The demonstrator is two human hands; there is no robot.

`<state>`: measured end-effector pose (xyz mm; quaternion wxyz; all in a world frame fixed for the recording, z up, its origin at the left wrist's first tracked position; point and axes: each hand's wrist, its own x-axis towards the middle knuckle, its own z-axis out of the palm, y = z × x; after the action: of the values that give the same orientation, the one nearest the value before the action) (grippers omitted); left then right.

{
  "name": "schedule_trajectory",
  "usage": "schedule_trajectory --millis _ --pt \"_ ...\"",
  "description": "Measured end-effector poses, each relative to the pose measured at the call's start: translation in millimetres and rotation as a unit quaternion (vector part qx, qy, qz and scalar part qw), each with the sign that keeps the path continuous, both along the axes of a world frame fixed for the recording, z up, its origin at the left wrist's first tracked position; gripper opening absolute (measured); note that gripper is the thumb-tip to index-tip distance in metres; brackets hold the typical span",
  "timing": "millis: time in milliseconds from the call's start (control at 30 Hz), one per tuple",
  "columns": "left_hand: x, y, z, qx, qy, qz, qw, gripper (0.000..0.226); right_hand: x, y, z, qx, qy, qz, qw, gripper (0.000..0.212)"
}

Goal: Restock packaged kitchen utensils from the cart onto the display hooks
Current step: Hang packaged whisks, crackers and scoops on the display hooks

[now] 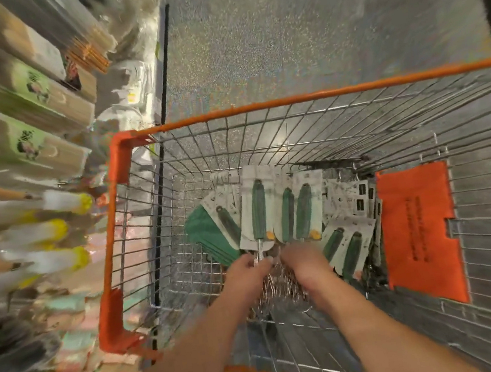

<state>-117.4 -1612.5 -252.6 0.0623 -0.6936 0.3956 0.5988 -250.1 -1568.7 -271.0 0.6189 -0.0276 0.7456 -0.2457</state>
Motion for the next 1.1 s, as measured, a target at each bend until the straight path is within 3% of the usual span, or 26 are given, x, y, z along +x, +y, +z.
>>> schedule_trajectory --millis 300,433,567,633,733,800,900,1100 --pt "-4 8 63 -0.062 0.065 0.145 0.985 0.053 -6 -2 65 -0.099 0.007 0.058 0.993 0.010" --pt "-5 11 86 -0.089 0.083 0.193 0.974 0.022 -5 -11 90 -0.154 0.024 0.091 0.984 0.020" --pt "6 7 111 -0.123 0.083 0.234 0.961 0.034 9 -23 115 -0.216 0.045 0.111 0.969 0.033" --pt "21 3 127 -0.146 0.090 0.248 0.954 0.026 22 -29 128 -0.239 0.041 0.101 0.965 0.029" --pt "44 -3 149 -0.188 0.117 0.268 0.938 0.043 46 -34 147 -0.273 0.045 0.090 0.957 0.010" --pt "62 -1 163 -0.216 0.143 0.258 0.931 0.035 65 -33 161 -0.303 0.064 0.117 0.943 0.007" --pt "89 11 185 -0.255 0.154 0.276 0.914 0.016 94 -32 182 -0.331 0.059 0.121 0.934 0.007" --pt "155 37 229 -0.298 0.167 0.325 0.882 0.017 153 -23 237 -0.411 0.008 0.170 0.895 0.017"
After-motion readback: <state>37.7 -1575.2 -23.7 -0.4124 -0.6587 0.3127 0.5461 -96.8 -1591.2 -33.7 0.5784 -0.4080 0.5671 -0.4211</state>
